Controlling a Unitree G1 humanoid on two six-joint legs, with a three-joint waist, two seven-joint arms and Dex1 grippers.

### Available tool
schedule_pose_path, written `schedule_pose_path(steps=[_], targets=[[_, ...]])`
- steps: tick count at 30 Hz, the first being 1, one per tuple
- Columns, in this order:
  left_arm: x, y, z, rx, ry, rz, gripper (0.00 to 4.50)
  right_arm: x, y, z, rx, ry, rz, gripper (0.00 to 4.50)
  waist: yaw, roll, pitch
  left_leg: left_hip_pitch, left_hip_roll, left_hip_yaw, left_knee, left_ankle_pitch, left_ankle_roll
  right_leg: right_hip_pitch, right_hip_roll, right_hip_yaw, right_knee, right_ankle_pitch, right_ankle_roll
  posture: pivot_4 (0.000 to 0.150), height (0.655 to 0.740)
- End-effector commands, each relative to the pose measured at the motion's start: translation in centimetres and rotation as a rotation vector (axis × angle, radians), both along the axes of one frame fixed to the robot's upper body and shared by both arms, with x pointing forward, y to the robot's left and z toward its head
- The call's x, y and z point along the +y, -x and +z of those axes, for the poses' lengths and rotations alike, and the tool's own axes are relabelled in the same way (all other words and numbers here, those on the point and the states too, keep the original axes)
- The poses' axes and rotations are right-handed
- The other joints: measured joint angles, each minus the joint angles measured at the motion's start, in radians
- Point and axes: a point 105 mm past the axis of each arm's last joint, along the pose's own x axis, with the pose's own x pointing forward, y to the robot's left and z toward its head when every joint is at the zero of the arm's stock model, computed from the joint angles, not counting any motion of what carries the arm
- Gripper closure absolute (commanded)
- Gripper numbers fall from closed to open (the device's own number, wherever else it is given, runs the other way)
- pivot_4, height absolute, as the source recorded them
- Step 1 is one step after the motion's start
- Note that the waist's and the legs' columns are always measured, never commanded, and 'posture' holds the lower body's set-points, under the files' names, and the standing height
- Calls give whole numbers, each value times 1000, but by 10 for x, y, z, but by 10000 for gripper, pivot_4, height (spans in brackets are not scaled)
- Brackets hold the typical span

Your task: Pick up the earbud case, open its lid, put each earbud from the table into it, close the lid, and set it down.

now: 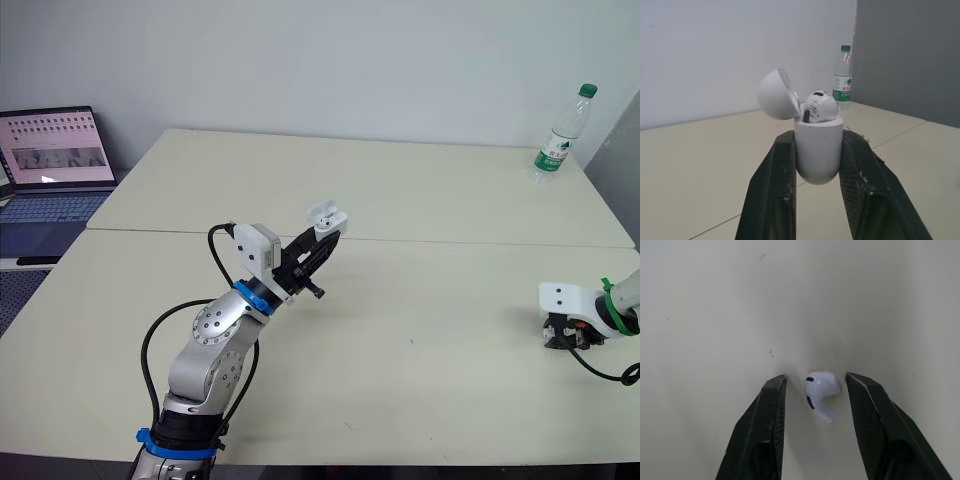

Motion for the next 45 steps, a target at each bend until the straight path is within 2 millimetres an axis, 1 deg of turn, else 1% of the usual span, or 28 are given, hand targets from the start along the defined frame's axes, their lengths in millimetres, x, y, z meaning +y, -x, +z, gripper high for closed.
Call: schedule_pose_path(steps=[1, 3, 6, 9, 12, 15, 18, 22, 25, 28, 29, 30, 32, 33, 34, 39, 45], targets=[[-4, 7, 15, -65, 15, -20, 37030, -4, 4, 13, 35, -11, 3, 25315, 0, 1, 0, 0, 0, 0, 0, 0, 0, 0, 0, 0, 0, 0, 0, 1500, 7400], [-4, 7, 15, -64, 15, -22, 37030, -5, -4, 19, -15, -13, -3, 25315, -1, 2, 0, 0, 0, 0, 0, 0, 0, 0, 0, 0, 0, 0, 0, 1500, 7400], [-5, 7, 14, -63, 15, -24, 37030, -4, -11, 24, -45, -20, -2, 25315, -2, 2, 1, 0, 0, 1, 0, 0, 0, -1, 0, 1, 1, 0, 0, 1500, 7400], [-5, 7, 14, -63, 16, -23, 37030, -2, -11, 25, -36, -28, -2, 25315, -3, 2, 0, 0, 0, 1, 0, 0, 0, -1, 0, 1, 1, 0, 0, 1500, 7400], [-5, 8, 14, -62, 17, -22, 37030, -1, -6, 26, 4, -44, -3, 25315, -2, 2, 1, 0, 0, 1, 0, 0, 0, -1, 0, 1, 1, 0, 0, 1500, 7400], [-4, 8, 13, -60, 17, -21, 37030, 0, -5, 33, 30, -58, -19, 25315, -2, 2, 0, 0, 0, 1, 0, 0, 0, -1, 0, 1, 1, 0, 0, 1500, 7400], [-4, 8, 12, -58, 16, -20, 37030, 0, -11, 42, 21, -60, -34, 25315, -4, 4, 1, 0, 0, 1, 0, 0, 0, -2, 0, 2, 2, 0, 0, 1500, 7400], [-4, 8, 13, -58, 15, -22, 37030, 0, -25, 47, -38, -60, -59, 25315, -3, 4, 1, 0, 0, 2, 0, 0, 0, -3, 0, 2, 3, 1, -1, 1500, 7400], [-3, 7, 13, -60, 13, -22, 37030, 2, -34, 48, -88, -65, -67, 25315, -2, 4, 1, 0, 0, 2, 0, 0, 0, -3, 0, 2, 3, 1, -1, 1500, 7400], [-3, 7, 13, -61, 11, -20, 37030, 5, -39, 43, -113, -73, -53, 25315, -2, 4, 1, -1, 0, 2, 0, 0, 0, -3, 0, 2, 3, 1, -1, 1500, 7400], [-3, 7, 13, -61, 11, -20, 37030, 7, -39, 40, -107, -78, -45, 28867, -2, 4, 1, -1, 0, 2, 0, 0, 0, -4, 0, 2, 3, 1, -1, 1500, 7400], [-3, 8, 13, -61, 10, -19, 37030, 8, -38, 38, -99, -83, -40, 30844, -2, 4, 1, -1, 0, 2, 0, 0, 0, -4, 0, 2, 3, 1, -1, 1500, 7400], [-2, 8, 13, -60, 10, -18, 37030, 10, -36, 35, -86, -88, -33, 37659, -2, 4, 1, -1, -1, 2, 0, 0, 0, -4, 0, 2, 6, 1, -1, 1500, 7400], [-2, 7, 13, -60, 9, -17, 37030, 10, -35, 34, -80, -87, -28, 41947, -2, 4, 1, -1, -1, 2, 1, 0, 0, -4, 0, 3, 7, 1, -1, 1500, 7400], [-2, 7, 13, -60, 9, -17, 37030, 10, -34, 33, -79, -88, -27, 44585, -2, 4, 1, -1, -1, 2, 1, 0, 0, -5, 0, 2, 8, 1, -1, 1500, 7400], [-1, 8, 13, -58, 8, -16, 37030, 9, -30, 29, -61, -83, -19, 44585, -3, 4, 1, 0, -1, 2, 2, 0, 0, -5, 0, 3, 11, 0, -1, 1500, 7400], [-2, 7, 13, -56, 9, -18, 37030, -1, -22, 26, -41, -42, -26, 44585, -3, 4, 1, 1, -1, 3, 3, 0, 0, -5, 0, 3, 14, 0, -1, 1500, 7400]])
